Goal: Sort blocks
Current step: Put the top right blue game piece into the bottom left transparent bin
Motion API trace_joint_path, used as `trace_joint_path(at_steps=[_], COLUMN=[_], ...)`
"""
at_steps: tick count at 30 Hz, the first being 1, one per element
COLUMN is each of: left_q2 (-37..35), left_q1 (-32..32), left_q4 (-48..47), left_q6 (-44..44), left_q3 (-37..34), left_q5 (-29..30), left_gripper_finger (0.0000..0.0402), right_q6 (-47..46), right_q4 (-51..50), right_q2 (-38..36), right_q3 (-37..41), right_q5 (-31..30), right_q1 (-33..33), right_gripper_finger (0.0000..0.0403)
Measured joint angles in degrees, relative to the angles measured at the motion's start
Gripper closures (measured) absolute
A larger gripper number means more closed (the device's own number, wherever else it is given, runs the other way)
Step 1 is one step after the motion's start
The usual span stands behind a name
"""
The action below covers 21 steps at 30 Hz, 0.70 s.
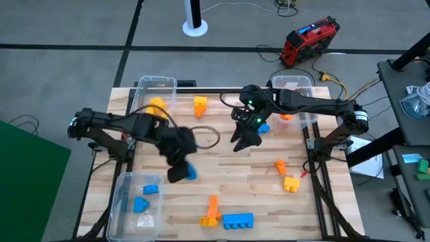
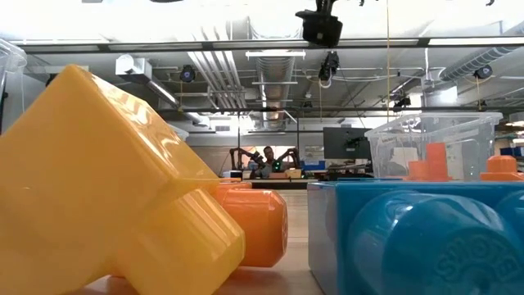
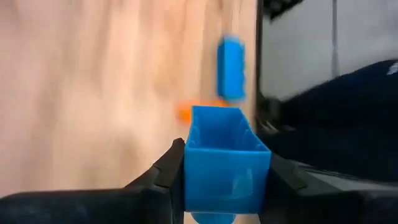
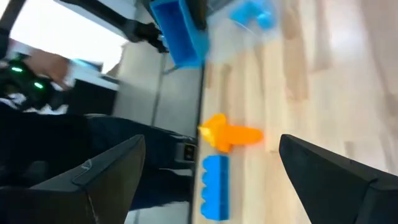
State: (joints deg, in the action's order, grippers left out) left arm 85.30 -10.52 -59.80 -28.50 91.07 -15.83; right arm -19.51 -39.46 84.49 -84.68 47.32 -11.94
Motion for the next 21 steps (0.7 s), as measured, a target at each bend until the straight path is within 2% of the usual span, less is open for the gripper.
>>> trace_joint_path(at_steps=[4, 11, 19, 21], left_q2=[0.0, 0.0, -0.1, -0.1], left_q1=[-4.7, -15.5, -27.6, -30.1], left_q4=[-10.4, -21.1, -26.0, -26.1], left_q6=[-17.8, -34.9, -36.2, -35.1], left_q3=[0.0, 0.0, 0.0, 0.0], left_q5=[-5.2, -5.5, -2.4, 1.7], left_gripper_finger=[0.0289, 0.0288, 0.0288, 0.0288], right_q6=[0.7, 1.8, 3.6, 3.8], right_q4=[-0.7, -0.6, -0.6, -0.6], right_q2=[0.0, 0.0, 0.0, 0.0], right_q3=[0.2, 0.2, 0.3, 0.3], right_q5=[-1.1, -2.5, -2.5, -2.5], right_q1=[0.0, 0.0, 0.1, 0.1], right_gripper_finger=[0.0041, 0.0040, 0.0040, 0.0040])
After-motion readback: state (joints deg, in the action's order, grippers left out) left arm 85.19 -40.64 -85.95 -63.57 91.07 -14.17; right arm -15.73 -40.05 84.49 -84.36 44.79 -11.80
